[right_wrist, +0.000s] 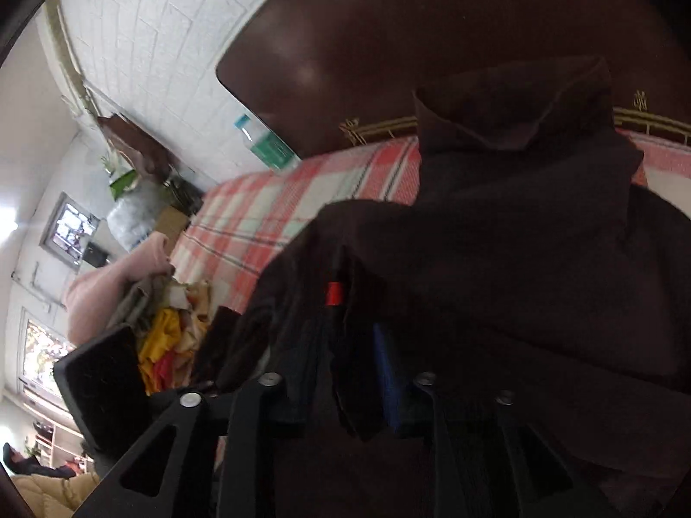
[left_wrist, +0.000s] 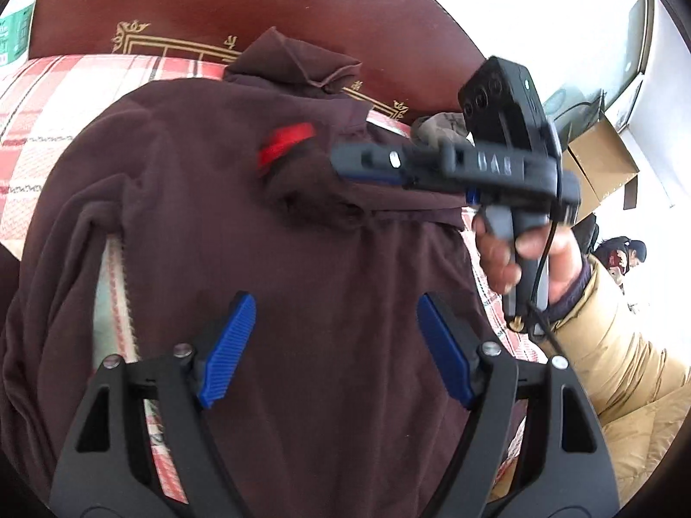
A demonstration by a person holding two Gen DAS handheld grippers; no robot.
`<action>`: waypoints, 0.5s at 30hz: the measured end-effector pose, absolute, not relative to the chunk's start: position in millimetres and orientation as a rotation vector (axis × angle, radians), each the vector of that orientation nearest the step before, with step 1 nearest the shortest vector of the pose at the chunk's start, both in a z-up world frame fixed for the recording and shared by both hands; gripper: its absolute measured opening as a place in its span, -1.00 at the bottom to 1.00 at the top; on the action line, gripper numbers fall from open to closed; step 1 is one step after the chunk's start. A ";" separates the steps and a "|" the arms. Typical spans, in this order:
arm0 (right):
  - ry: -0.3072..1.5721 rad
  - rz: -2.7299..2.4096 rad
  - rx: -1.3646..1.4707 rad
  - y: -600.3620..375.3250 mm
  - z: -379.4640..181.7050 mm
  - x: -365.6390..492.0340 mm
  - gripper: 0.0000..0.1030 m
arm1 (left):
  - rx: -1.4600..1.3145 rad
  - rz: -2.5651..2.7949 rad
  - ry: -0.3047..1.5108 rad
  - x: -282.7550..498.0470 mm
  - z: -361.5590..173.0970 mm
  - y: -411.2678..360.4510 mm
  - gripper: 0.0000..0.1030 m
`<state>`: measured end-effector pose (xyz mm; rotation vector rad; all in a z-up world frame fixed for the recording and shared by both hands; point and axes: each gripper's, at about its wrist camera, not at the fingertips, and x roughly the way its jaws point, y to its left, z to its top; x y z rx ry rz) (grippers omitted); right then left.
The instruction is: Fold clothes
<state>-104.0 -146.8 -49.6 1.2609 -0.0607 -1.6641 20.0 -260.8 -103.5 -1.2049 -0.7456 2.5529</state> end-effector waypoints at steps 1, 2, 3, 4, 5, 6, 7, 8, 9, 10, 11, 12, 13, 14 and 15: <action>-0.037 -1.663 1.257 -145.4 -51.5 -101.4 -0.18 | -1.208 2.557 -0.744 18.5 -104.1 -261.5 0.52; -0.017 -1.661 1.247 -142.8 -51.7 -98.1 -0.18 | -1.210 2.561 -0.739 16.9 -104.3 -262.0 0.52; 0.000 -1.674 1.225 -137.3 -47.0 -94.0 -0.18 | -1.208 2.567 -0.728 15.1 -103.5 -261.9 0.52; 0.014 -1.696 1.197 -130.2 -39.7 -89.3 -0.18 | -1.207 2.572 -0.717 13.3 -102.7 -261.7 0.52; 0.028 -1.718 1.168 -123.2 -32.4 -84.7 -0.18 | -1.205 2.578 -0.705 11.4 -101.8 -261.7 0.52; 0.038 -1.754 1.153 -112.8 -26.3 -84.3 -0.18 | -1.203 2.585 -0.690 8.9 -100.4 -261.9 0.52; 0.046 -1.797 1.143 -100.8 -20.8 -86.1 -0.18 | -1.200 2.591 -0.675 6.4 -99.0 -262.1 0.52; 0.053 -1.841 1.133 -88.7 -15.4 -88.0 -0.18 | -1.198 2.596 -0.663 4.1 -97.8 -262.5 0.52; 0.061 -1.871 1.143 -80.7 -15.2 -91.2 -0.18 | -1.195 2.595 -0.664 1.9 -97.3 -263.8 0.52; 0.068 -1.895 1.163 -74.8 -17.6 -95.2 -0.18 | -1.191 2.594 -0.676 -0.1 -97.0 -265.5 0.52; 0.076 -1.914 1.185 -71.1 -21.7 -99.3 -0.18 | -1.183 2.594 -0.694 0.1 -97.0 -267.3 0.52; 0.094 -1.921 1.205 -73.3 -28.2 -101.9 -0.18 | -1.177 2.598 -0.710 1.5 -96.5 -269.3 0.52; 0.117 -1.924 1.222 -77.9 -35.6 -103.8 -0.18 | -1.175 2.614 -0.718 6.9 -94.8 -271.8 0.52; 0.139 -1.926 1.240 -82.5 -42.9 -105.6 -0.18 | -1.172 2.629 -0.727 12.4 -93.1 -274.3 0.52; 0.174 -1.930 1.256 -89.1 -50.0 -106.0 -0.18 | -1.170 2.649 -0.735 18.8 -91.1 -277.8 0.52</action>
